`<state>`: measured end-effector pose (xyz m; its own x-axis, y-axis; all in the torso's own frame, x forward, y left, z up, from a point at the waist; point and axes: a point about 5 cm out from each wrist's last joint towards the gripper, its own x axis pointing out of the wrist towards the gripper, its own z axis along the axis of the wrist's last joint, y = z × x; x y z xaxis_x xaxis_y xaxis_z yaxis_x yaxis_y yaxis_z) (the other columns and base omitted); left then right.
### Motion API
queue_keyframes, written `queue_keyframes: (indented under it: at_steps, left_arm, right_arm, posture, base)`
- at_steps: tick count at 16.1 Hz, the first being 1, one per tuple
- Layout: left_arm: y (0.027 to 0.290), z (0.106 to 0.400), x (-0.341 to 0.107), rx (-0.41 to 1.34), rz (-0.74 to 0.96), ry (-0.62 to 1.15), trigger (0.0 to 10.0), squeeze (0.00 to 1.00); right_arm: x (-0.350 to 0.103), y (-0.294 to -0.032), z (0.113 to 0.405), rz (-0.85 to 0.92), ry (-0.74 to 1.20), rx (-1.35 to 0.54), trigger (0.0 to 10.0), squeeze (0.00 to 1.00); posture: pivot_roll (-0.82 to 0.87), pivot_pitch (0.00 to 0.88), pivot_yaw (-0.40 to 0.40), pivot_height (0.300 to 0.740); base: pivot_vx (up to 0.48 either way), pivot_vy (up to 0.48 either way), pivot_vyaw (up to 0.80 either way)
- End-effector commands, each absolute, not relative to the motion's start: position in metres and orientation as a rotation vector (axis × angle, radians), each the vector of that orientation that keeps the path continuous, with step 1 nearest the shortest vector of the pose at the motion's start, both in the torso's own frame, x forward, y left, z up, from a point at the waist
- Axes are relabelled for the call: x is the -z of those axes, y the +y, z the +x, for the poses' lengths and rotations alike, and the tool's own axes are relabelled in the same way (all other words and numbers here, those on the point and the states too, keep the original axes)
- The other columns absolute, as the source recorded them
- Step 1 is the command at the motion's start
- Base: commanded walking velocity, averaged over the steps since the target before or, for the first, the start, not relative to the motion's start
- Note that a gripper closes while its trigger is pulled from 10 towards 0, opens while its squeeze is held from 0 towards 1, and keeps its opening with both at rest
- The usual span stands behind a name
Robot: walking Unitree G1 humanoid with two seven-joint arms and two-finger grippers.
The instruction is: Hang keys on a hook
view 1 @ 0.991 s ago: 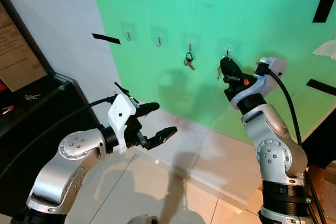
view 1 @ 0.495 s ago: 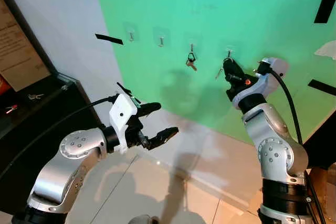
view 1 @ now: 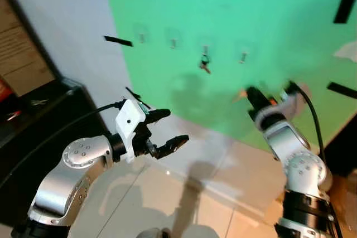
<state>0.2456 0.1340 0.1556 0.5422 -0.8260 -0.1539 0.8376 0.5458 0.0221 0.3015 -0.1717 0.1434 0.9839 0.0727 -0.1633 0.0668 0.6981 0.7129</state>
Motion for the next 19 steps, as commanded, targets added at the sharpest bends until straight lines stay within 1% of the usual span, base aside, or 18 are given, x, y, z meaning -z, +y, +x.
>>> queue_keyframes:
  at_steps: [1, 4, 6, 8, 9, 10, 12, 19]
  left_arm:
    - [0.135, 0.247, -0.156, 0.99, 0.11, 0.138, 10.0, 0.0]
    - [0.135, 0.247, -0.156, 0.989, 0.112, 0.138, 10.0, 0.0]
    - [0.134, 0.247, -0.156, 0.99, 0.113, 0.137, 10.0, 0.0]
    - [0.135, 0.247, -0.156, 0.99, 0.112, 0.137, 10.0, 0.0]
    - [0.135, 0.247, -0.156, 0.991, 0.112, 0.139, 10.0, 0.0]
    - [0.135, 0.247, -0.156, 0.994, 0.115, 0.141, 10.0, 0.0]
    - [0.134, 0.247, -0.156, 1.0, 0.123, 0.146, 10.0, 0.0]
    - [0.134, 0.248, -0.156, 1.0, 0.125, 0.144, 10.0, 0.0]
  right_arm:
    - [-0.158, -0.17, 0.305, 0.75, 0.131, -0.044, 10.0, 0.0]
    - [-0.169, -0.167, 0.305, 0.739, 0.085, -0.088, 10.0, 0.0]
    - [-0.176, -0.164, 0.303, 0.713, 0.047, -0.165, 10.0, 0.0]
    - [-0.184, -0.159, 0.299, 0.648, 0.01, -0.252, 10.0, 0.0]
    - [-0.194, -0.155, 0.296, 0.593, -0.046, -0.327, 10.0, 0.0]
    - [-0.199, -0.154, 0.296, 0.587, -0.073, -0.338, 10.0, 0.0]
    - [-0.21, -0.149, 0.296, 0.519, -0.119, -0.385, 10.0, 0.0]
    - [-0.211, -0.136, 0.3, 0.436, -0.117, -0.438, 10.0, 0.0]
  posture:
    - [-0.02, 0.0, 0.111, 0.74]
    - [-0.02, 0.0, 0.113, 0.74]
    - [-0.02, 0.0, 0.113, 0.74]
    - [-0.02, 0.0, 0.115, 0.74]
    - [-0.02, 0.0, 0.117, 0.74]
    - [-0.02, 0.0, 0.118, 0.74]
    - [-0.03, 0.0, 0.12, 0.74]
    - [-0.02, 0.0, 0.117, 0.74]
  base:
    - [0.0, 0.0, 0.0]
    - [0.0, 0.0, 0.0]
    - [0.0, 0.0, 0.0]
    - [0.0, 0.0, 0.0]
    - [0.0, 0.0, 0.0]
    - [0.0, 0.0, 0.0]
    - [0.0, 0.0, 0.0]
    - [0.0, 0.0, 0.0]
